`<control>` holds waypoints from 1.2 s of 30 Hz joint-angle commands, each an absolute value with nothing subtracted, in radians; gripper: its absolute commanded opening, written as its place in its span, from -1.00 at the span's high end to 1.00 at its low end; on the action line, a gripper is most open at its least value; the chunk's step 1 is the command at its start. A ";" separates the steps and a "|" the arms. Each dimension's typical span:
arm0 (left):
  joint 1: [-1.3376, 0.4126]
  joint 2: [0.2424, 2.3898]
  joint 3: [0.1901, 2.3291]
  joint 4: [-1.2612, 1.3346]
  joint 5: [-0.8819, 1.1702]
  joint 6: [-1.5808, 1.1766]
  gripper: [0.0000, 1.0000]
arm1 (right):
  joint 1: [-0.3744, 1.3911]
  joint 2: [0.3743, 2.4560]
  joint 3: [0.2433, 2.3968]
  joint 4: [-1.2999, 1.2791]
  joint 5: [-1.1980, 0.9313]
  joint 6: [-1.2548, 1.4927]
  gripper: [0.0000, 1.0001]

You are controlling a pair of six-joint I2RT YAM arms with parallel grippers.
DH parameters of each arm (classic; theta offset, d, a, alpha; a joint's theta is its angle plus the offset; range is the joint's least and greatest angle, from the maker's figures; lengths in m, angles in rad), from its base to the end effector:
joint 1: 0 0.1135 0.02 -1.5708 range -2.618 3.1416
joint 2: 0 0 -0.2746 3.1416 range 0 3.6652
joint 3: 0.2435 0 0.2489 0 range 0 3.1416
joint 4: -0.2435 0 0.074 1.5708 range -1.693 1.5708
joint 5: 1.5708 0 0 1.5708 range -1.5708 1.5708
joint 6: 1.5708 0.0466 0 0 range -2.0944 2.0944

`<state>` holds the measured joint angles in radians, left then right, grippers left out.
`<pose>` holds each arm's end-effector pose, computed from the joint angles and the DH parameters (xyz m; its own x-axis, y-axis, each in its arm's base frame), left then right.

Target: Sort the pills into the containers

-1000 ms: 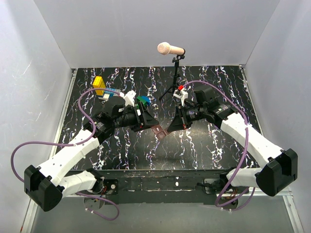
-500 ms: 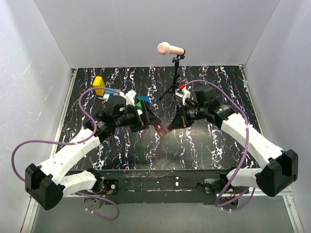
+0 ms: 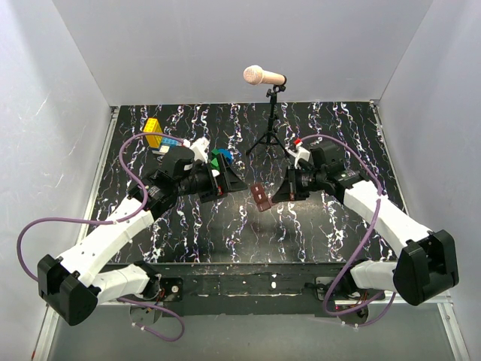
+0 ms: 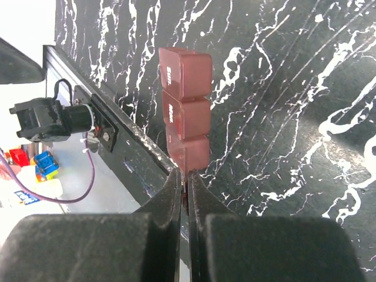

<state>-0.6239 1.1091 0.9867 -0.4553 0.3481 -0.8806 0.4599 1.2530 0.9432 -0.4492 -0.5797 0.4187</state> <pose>0.1883 -0.1551 0.3251 -0.8845 -0.2564 -0.3897 0.1555 0.6255 -0.7646 0.2257 0.1403 0.2801 -0.8592 -0.0460 -0.5096 -0.4139 0.6480 0.6394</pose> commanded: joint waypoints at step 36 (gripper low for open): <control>-0.623 1.052 0.994 -0.468 0.330 -0.873 -0.96 | 0.319 1.479 0.742 -0.219 -0.469 0.540 0.43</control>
